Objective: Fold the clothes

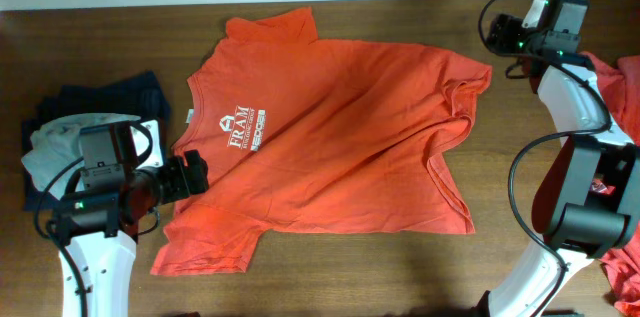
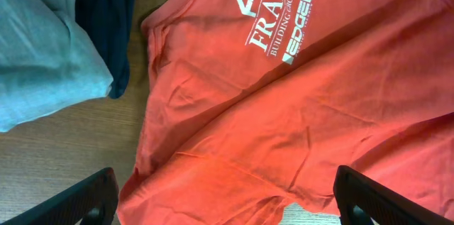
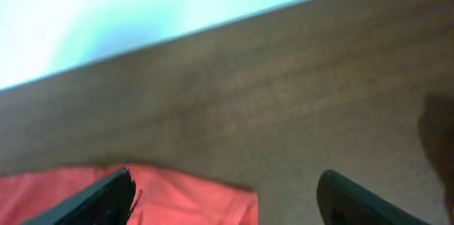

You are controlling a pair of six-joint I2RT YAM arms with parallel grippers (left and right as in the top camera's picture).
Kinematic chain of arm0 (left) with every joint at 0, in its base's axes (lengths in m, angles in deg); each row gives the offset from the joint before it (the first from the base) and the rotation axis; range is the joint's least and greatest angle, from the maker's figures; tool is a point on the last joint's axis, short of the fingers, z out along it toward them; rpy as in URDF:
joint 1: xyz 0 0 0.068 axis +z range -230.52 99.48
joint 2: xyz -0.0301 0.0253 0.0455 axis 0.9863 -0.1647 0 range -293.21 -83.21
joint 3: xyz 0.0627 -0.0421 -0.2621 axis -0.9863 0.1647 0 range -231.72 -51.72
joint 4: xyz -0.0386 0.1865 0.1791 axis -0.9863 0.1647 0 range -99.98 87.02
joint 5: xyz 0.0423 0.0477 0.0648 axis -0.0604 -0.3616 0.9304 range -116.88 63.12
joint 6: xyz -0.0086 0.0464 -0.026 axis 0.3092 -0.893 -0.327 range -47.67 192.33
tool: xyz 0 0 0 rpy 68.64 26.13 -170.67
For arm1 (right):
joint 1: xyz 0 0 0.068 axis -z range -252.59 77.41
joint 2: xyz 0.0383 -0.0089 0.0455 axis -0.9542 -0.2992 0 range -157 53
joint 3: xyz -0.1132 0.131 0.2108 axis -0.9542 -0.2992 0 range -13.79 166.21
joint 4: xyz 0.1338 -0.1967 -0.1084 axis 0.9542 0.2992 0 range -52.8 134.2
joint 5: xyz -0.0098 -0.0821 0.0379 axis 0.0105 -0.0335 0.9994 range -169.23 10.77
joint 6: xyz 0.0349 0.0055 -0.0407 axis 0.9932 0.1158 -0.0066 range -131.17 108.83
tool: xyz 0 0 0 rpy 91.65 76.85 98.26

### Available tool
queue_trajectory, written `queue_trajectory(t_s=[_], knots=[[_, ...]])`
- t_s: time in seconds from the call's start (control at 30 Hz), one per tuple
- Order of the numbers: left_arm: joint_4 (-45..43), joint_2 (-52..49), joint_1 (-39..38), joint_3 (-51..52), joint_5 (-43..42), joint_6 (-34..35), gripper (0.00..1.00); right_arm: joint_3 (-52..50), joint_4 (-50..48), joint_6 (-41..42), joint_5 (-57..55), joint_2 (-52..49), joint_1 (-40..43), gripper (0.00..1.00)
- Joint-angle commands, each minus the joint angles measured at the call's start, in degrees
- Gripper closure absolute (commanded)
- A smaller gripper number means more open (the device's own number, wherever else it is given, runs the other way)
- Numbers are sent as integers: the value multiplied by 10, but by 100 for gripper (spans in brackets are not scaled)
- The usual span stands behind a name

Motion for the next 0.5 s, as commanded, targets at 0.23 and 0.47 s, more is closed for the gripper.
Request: queue_trajectory(t_s=[0.23, 0.47], knots=[[-23, 2, -3, -7, -8, -19, 1, 6, 244, 7, 131, 2, -10, 14], [-62, 2, -3, -7, -22, -27, 1, 6, 455, 6, 119, 23, -45, 16]])
